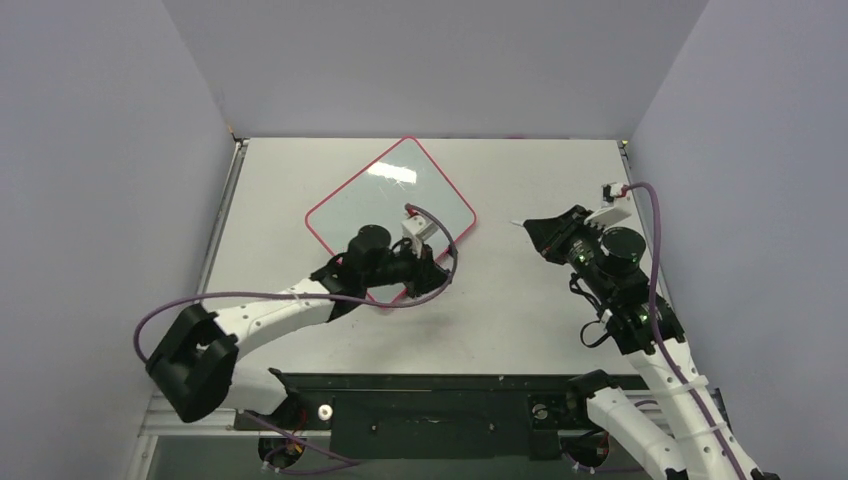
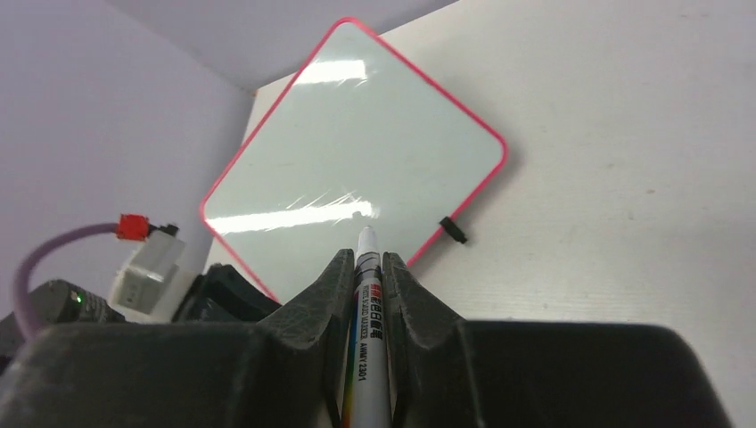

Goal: Write a sentence on the whiteboard
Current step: Place the pen cap at the center of the board.

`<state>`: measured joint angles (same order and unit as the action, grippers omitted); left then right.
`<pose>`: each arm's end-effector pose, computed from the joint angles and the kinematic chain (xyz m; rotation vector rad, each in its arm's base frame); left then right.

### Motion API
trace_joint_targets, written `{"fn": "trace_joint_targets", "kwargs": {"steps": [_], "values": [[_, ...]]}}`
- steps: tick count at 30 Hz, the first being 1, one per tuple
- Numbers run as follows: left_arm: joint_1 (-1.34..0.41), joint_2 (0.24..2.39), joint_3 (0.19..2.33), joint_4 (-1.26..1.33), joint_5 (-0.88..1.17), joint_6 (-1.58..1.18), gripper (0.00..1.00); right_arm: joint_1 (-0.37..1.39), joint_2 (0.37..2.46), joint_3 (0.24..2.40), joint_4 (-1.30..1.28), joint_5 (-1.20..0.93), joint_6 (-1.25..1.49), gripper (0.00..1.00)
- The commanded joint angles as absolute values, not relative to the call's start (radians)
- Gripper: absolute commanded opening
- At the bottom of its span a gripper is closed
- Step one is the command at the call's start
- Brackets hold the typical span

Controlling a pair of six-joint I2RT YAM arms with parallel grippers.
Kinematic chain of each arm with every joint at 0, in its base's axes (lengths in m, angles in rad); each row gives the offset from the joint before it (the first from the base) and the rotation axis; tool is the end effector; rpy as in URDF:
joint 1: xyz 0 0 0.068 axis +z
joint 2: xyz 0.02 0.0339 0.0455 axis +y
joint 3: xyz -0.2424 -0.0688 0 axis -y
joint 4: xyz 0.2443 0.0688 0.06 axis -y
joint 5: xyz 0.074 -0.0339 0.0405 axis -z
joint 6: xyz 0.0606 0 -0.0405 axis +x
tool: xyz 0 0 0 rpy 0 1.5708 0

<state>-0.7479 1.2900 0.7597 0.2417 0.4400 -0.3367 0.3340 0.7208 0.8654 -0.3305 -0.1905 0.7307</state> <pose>0.2152 -0.2348 0.2379 0.7239 1.8612 -1.1359 0.1873 0.0771 0.3434 0.2202 1.8372 0.9284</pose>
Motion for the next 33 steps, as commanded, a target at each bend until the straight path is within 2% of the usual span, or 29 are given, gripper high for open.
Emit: {"fn": "trace_joint_targets", "kwargs": {"steps": [1, 8, 13, 17, 25, 30, 33], "values": [[-0.836, 1.464, 0.814, 0.341, 0.26, -0.335, 0.0, 0.328, 0.695, 0.904, -0.414, 0.052, 0.685, 0.0], [-0.944, 1.689, 0.877, 0.422, 0.027, -0.346, 0.0, 0.328, 0.631, 0.911, -0.452, 0.202, 0.665, 0.0], [-0.991, 1.833, 0.918, 0.463, -0.056, -0.36, 0.0, 0.33, 0.613, 0.912, -0.479, 0.26, 0.654, 0.0], [-1.007, 1.884, 0.922, 0.493, -0.1, -0.365, 0.04, 0.33, 0.609, 0.908, -0.482, 0.261, 0.653, 0.0], [-1.029, 1.922, 0.915, 0.528, -0.145, -0.367, 0.2, 0.33, 0.611, 0.902, -0.482, 0.246, 0.661, 0.0], [-1.037, 1.893, 0.898, 0.538, -0.161, -0.362, 0.39, 0.329, 0.615, 0.9, -0.481, 0.244, 0.661, 0.0], [-1.037, 1.862, 0.883, 0.534, -0.172, -0.349, 0.47, 0.33, 0.619, 0.904, -0.481, 0.247, 0.655, 0.0]]}}
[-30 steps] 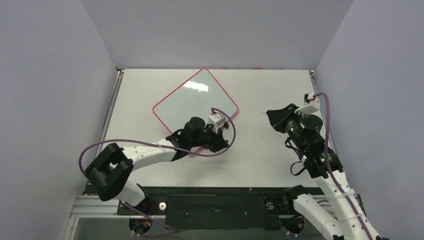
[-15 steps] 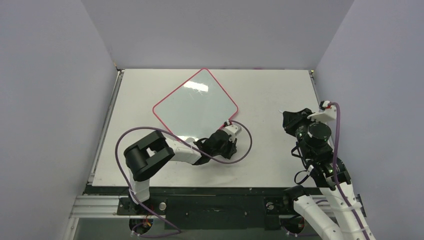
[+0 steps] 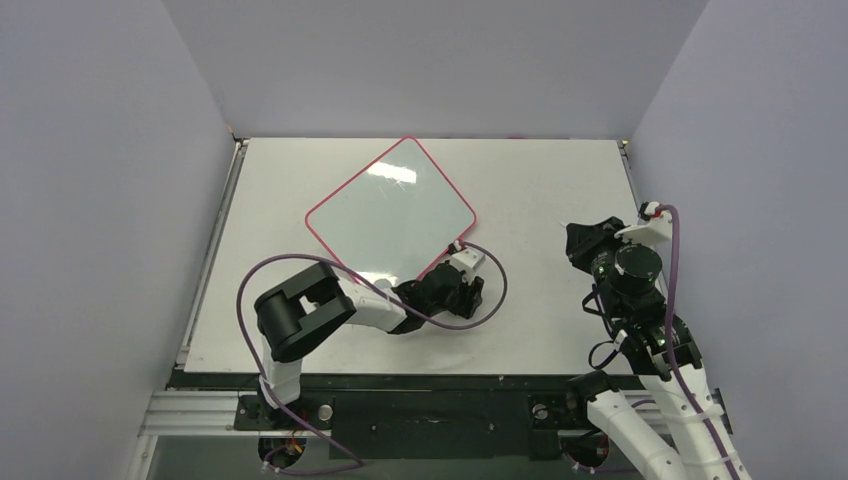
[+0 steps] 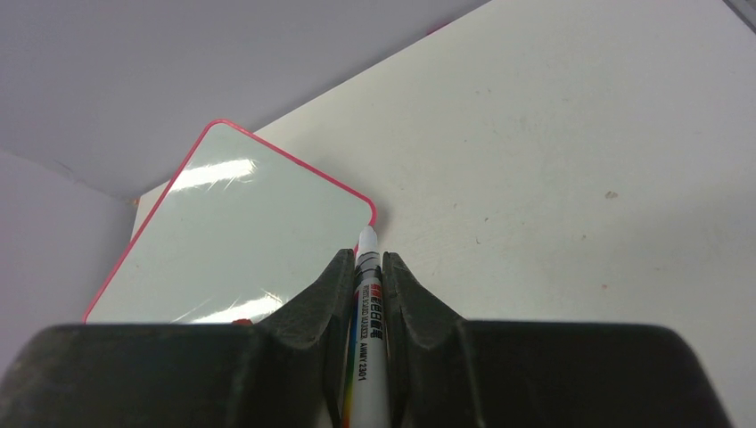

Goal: Write a sentence on the whiteboard
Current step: Place the pen cap at the center of the board, then move the whiteboard to the center of the board.

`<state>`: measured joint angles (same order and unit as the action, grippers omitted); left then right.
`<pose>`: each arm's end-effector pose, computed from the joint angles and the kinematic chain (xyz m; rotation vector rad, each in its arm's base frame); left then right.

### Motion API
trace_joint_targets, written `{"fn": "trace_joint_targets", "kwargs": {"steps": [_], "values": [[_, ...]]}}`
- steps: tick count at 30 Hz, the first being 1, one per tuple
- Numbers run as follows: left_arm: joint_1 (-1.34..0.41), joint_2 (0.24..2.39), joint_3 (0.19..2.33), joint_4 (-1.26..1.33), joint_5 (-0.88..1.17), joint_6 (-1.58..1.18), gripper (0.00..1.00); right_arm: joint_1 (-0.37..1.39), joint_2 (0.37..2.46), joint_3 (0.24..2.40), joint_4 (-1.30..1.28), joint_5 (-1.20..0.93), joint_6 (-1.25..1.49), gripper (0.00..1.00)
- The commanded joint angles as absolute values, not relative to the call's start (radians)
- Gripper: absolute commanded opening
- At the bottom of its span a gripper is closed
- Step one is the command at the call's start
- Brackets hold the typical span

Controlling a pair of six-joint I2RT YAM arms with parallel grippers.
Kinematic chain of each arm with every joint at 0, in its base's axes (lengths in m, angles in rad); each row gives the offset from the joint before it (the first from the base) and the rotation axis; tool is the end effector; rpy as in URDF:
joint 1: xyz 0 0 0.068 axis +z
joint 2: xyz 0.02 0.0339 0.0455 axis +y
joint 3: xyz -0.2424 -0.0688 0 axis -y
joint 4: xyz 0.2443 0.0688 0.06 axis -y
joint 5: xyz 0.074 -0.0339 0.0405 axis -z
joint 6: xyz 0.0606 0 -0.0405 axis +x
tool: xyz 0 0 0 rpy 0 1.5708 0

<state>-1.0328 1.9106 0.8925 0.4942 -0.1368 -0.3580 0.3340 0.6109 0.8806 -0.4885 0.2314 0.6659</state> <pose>0.2101 -0.3360 0.0986 0.6359 2.0713 -0.6867 0.1659 0.0428 0.3466 0.4641 1.7522 0.5099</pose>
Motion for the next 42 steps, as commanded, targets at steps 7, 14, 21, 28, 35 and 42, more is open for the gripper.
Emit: {"fn": "trace_joint_targets", "kwargs": {"steps": [7, 14, 21, 28, 35, 42], "values": [[-1.036, 1.69, 0.847, 0.474, -0.183, -0.312, 0.58, 0.33, 0.629, 0.918, -0.481, 0.239, 0.644, 0.0], [-0.994, 1.435, 0.821, 0.304, -0.186, -0.261, 0.58, 0.334, 0.634, 0.919, -0.473, 0.231, 0.633, 0.0], [-0.753, 1.18, 0.77, 0.166, -0.093, -0.294, 0.58, 0.343, 0.636, 0.902, -0.452, 0.199, 0.637, 0.0], [-0.408, 1.049, 0.78, 0.075, 0.099, -0.349, 0.64, 0.353, 0.655, 0.896, -0.438, 0.161, 0.641, 0.0], [-0.187, 1.134, 0.892, 0.025, 0.242, -0.396, 0.65, 0.379, 0.663, 0.886, -0.434, 0.153, 0.648, 0.0], [-0.098, 1.26, 1.007, 0.059, 0.282, -0.444, 0.67, 0.424, 0.682, 0.892, -0.434, 0.167, 0.646, 0.0]]}}
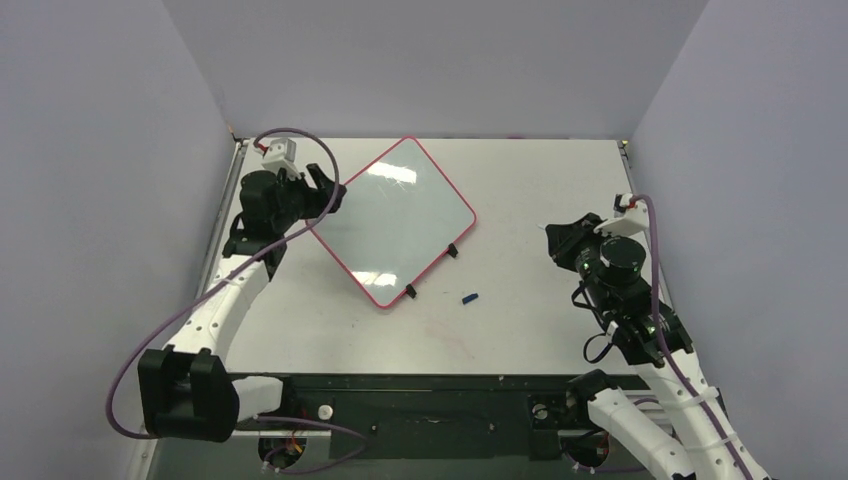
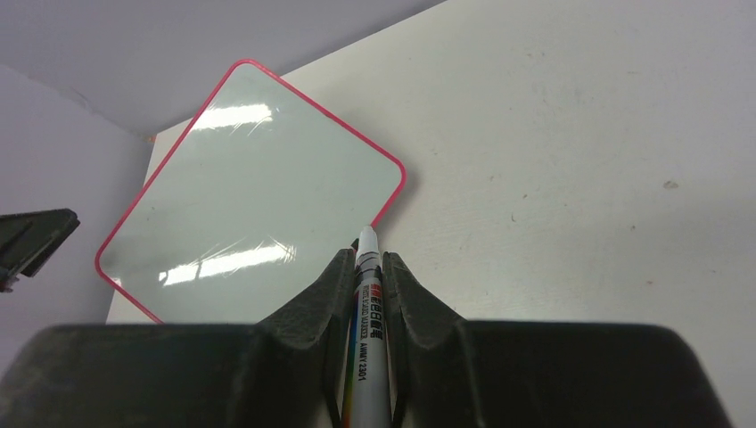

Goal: Write a sentence on the whiteboard
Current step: Move the whiteboard to the center of the board.

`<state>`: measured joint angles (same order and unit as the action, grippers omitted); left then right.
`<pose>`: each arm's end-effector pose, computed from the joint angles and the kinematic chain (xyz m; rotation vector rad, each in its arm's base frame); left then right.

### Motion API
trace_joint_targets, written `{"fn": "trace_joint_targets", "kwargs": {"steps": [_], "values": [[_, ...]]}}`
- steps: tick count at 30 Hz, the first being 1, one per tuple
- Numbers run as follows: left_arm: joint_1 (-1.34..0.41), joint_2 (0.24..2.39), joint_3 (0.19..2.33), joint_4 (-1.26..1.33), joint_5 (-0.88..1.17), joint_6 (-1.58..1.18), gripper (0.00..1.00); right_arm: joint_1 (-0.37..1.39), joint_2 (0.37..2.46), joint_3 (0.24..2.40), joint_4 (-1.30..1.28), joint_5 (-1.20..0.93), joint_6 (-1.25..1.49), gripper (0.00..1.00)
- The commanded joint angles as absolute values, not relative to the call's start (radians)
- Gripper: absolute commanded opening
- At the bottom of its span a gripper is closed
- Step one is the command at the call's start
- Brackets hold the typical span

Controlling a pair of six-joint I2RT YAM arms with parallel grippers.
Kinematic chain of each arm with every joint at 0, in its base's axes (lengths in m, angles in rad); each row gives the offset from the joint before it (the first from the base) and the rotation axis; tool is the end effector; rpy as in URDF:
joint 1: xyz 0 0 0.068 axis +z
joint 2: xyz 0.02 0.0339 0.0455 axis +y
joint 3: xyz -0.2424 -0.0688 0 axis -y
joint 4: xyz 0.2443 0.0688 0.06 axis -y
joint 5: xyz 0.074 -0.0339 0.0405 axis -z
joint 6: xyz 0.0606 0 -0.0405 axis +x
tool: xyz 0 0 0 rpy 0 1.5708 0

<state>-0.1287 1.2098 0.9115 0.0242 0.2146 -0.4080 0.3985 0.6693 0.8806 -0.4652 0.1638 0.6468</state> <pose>0.3095 -0.0531 0.2898 -0.1092 1.8740 -0.5701 0.1750 0.0629 0.3402 0.3471 1.8286 0.5852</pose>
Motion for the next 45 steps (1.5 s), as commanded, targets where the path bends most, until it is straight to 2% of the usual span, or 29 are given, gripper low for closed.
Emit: {"fn": "trace_joint_targets", "kwargs": {"steps": [1, 13, 23, 30, 35, 45], "values": [[-0.089, 1.296, 1.022, 0.059, 0.287, -0.447, 0.67, 0.428, 0.682, 0.892, -0.435, 0.168, 0.644, 0.0], [-0.046, 1.664, 1.339, -0.017, 0.427, -0.424, 0.66, 0.441, 0.675, 0.891, -0.457, 0.172, 0.619, 0.0], [-0.051, 1.854, 1.447, -0.051, 0.602, -0.411, 0.59, 0.444, 0.672, 0.892, -0.466, 0.172, 0.606, 0.0], [-0.088, 1.911, 1.46, -0.059, 0.66, -0.39, 0.54, 0.443, 0.681, 0.892, -0.466, 0.17, 0.606, 0.0], [-0.138, 1.929, 1.481, -0.091, 0.667, -0.344, 0.47, 0.443, 0.68, 0.889, -0.466, 0.171, 0.606, 0.0], [-0.222, 1.946, 1.5, -0.113, 0.674, -0.294, 0.43, 0.443, 0.671, 0.881, -0.47, 0.173, 0.607, 0.0]]}}
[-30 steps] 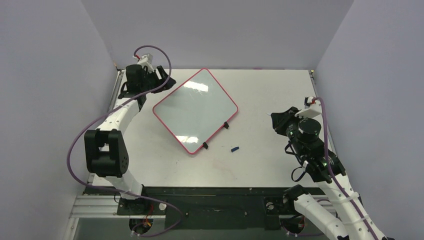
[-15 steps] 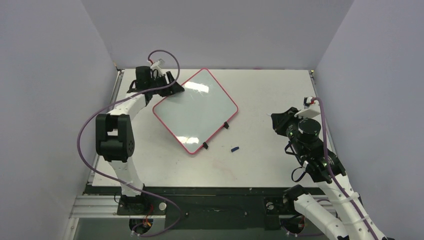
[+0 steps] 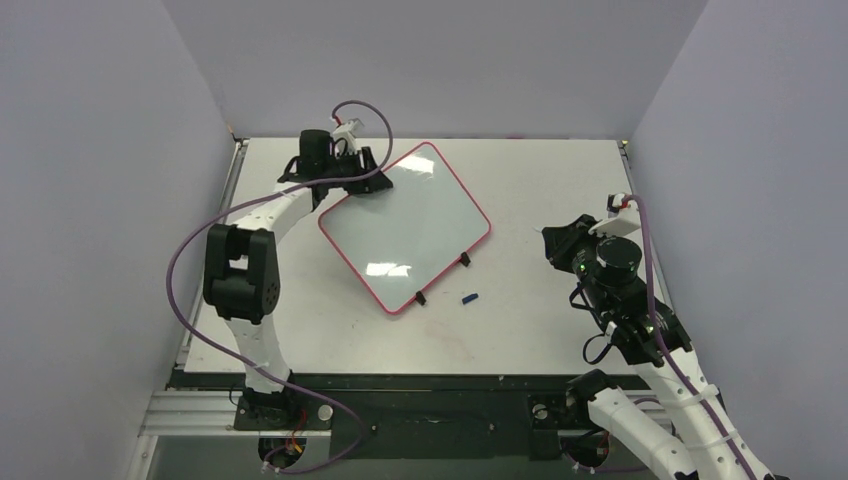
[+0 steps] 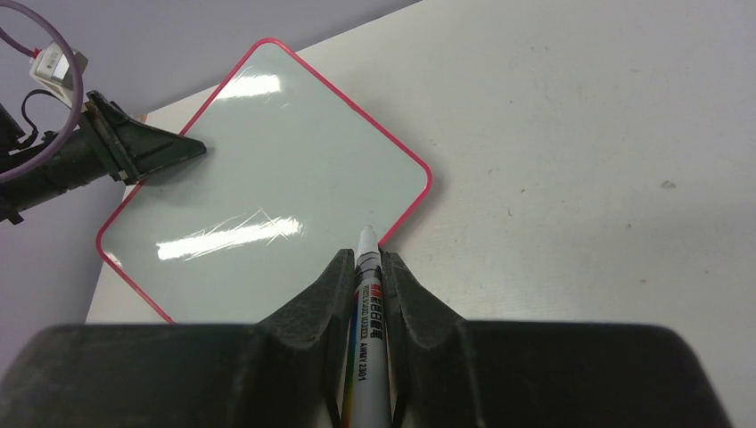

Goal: Write a sentence on the whiteboard
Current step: Move the whiteboard to the center of the board, then hold the whiteboard on the whiteboard stand.

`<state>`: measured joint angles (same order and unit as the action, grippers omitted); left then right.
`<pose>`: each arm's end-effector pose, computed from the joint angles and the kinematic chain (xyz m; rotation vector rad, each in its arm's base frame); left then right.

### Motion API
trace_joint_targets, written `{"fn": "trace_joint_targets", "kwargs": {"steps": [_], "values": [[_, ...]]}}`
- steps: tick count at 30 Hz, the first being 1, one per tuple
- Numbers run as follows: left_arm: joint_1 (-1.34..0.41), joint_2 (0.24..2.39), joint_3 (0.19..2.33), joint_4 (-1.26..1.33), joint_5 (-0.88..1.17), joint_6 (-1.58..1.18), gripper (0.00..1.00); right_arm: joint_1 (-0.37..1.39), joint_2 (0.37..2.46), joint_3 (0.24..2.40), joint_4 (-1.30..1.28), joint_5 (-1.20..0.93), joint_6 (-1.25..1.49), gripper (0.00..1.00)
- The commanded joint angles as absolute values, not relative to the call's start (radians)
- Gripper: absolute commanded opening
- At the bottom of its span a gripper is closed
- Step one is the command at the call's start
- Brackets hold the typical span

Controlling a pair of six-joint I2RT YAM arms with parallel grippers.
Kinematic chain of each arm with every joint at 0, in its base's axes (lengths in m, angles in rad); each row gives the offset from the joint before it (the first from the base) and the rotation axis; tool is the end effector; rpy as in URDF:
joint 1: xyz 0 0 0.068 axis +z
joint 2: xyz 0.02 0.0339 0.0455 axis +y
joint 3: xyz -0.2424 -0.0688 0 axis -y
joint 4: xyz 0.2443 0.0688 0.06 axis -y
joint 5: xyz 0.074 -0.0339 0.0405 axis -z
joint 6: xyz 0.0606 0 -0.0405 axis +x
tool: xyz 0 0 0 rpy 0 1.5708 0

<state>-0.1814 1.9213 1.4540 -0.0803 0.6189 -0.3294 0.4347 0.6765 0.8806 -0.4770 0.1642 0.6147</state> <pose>0.4399 -0.1164 0.2205 0.2224 2.1390 -0.9551 0.1737 0.0697 0.3375 0.2853 1.8582 0.5794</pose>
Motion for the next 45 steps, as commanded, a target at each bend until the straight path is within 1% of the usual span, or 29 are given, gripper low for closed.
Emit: {"fn": "trace_joint_targets", "kwargs": {"steps": [1, 15, 19, 23, 25, 28, 30, 35, 40, 45], "values": [[-0.231, 1.95, 1.502, -0.118, 0.677, -0.288, 0.43, 0.444, 0.671, 0.882, -0.471, 0.173, 0.606, 0.0], [-0.37, 1.985, 1.576, -0.218, 0.722, -0.202, 0.43, 0.444, 0.653, 0.88, -0.486, 0.186, 0.6, 0.0], [-0.422, 1.98, 1.588, -0.279, 0.726, -0.144, 0.43, 0.443, 0.65, 0.879, -0.491, 0.19, 0.597, 0.0], [-0.438, 1.971, 1.611, -0.351, 0.724, -0.095, 0.43, 0.444, 0.651, 0.877, -0.492, 0.191, 0.597, 0.0], [-0.429, 1.946, 1.602, -0.331, 0.696, -0.109, 0.45, 0.444, 0.65, 0.876, -0.492, 0.19, 0.597, 0.0], [-0.409, 1.908, 1.607, -0.308, 0.683, -0.144, 0.54, 0.443, 0.65, 0.875, -0.492, 0.188, 0.597, 0.0], [-0.392, 1.887, 1.621, -0.306, 0.68, -0.157, 0.57, 0.444, 0.647, 0.875, -0.492, 0.188, 0.597, 0.0], [-0.346, 1.854, 1.639, -0.323, 0.676, -0.178, 0.59, 0.443, 0.647, 0.877, -0.492, 0.188, 0.592, 0.0], [-0.272, 1.819, 1.603, -0.336, 0.689, -0.183, 0.6, 0.443, 0.659, 0.88, -0.492, 0.192, 0.582, 0.0], [-0.197, 1.801, 1.547, -0.331, 0.763, -0.227, 0.58, 0.444, 0.682, 0.901, -0.492, 0.182, 0.574, 0.0]]}}
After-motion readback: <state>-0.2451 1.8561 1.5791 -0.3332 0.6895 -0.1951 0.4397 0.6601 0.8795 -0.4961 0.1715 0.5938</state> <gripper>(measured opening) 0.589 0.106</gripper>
